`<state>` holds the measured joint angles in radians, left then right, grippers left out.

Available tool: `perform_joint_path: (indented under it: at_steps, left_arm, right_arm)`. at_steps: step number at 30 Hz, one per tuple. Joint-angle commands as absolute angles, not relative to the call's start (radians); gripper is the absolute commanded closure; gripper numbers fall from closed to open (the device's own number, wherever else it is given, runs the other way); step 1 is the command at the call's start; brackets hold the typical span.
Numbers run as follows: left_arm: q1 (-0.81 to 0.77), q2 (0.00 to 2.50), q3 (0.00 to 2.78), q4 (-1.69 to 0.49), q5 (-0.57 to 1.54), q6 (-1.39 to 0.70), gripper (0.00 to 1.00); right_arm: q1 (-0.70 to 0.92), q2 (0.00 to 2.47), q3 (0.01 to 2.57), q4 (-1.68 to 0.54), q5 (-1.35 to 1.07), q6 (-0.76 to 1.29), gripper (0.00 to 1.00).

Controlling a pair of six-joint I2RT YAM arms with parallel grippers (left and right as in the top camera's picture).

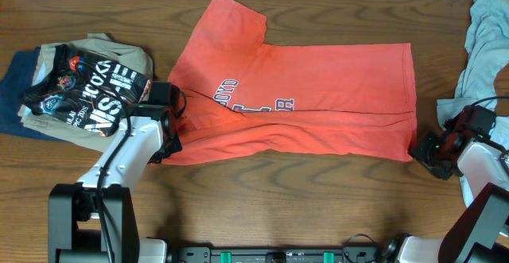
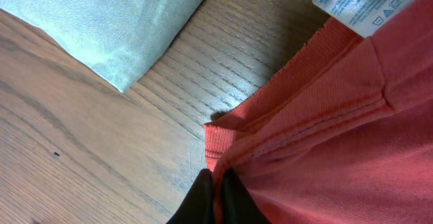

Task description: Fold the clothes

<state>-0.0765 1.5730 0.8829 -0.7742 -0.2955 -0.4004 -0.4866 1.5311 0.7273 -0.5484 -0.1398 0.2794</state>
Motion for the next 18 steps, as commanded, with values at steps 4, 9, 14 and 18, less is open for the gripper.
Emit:
perform_joint_path:
  at_steps: [4,9,14,18]
  left_arm:
    - [-0.072,1.571,0.877,-0.777,-0.326,-0.418,0.94]
    - [-0.072,1.571,0.877,-0.780,-0.325,-0.418,0.94]
    - [-0.072,1.571,0.877,-0.782,-0.323,-0.418,0.94]
    - [-0.072,1.571,0.877,-0.781,-0.323,-0.417,0.93]
  right_arm:
    - [-0.492,1.531,0.757,-0.508,-0.232,0.264,0.47]
    - [-0.494,1.531,0.823,-0.522,-0.388,0.264,0.49]
    - [-0.492,1.532,0.807,-0.596,-0.263,0.238,0.49]
    - [-0.492,1.532,0.763,-0.590,-0.184,0.238,0.51]
